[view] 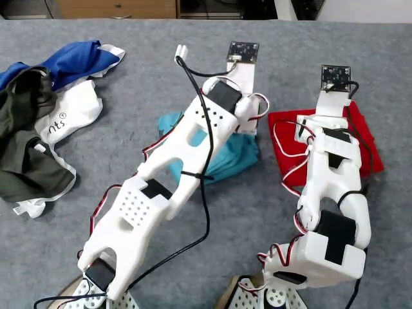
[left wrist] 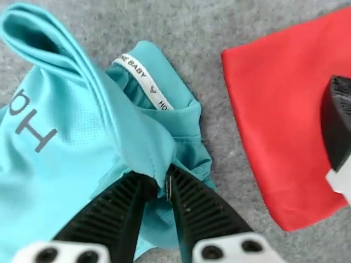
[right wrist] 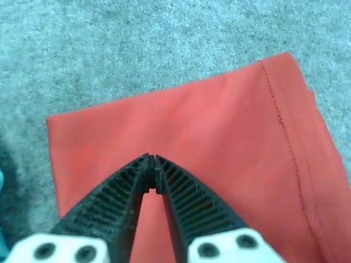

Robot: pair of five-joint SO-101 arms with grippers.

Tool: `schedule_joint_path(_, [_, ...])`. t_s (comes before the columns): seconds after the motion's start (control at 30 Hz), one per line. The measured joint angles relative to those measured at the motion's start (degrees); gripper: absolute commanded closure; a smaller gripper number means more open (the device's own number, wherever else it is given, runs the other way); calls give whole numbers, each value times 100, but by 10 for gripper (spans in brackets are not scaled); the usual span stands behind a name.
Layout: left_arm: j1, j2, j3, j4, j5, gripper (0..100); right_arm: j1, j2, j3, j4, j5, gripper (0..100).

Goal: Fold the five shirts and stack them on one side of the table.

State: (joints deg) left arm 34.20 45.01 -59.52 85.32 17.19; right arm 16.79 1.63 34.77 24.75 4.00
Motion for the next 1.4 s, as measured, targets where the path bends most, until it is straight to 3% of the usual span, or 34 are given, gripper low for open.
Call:
schedule_joint_path(0.17, [0,0,0,-88,255,957,0,0,0,0,-18,990])
schedule_joint_path(0.33, [0,0,0,-88,369,769,0,0,0,0,-18,990])
schedule_joint_path(0.4, [0,0,0,-62,589,749,0,0,0,0,-18,990])
schedule_joint_path(0.57, [-62,0,-642,475,791,822,0,0,0,0,-26,990])
schedule_joint_path(0.73, [-844,0,-1574,1152,501,986,0,0,0,0,-26,990])
schedule_joint_path(0.97, [-1899,79,-1231,1486,448,981,-62,-18,9,44,149,993])
schedule_joint_path(1.17, [-2145,141,167,1486,299,981,-932,-651,-281,1257,993,993])
schedule_joint_path(1.4, [-2989,141,791,1486,158,981,-1969,-519,-2127,3411,1670,993])
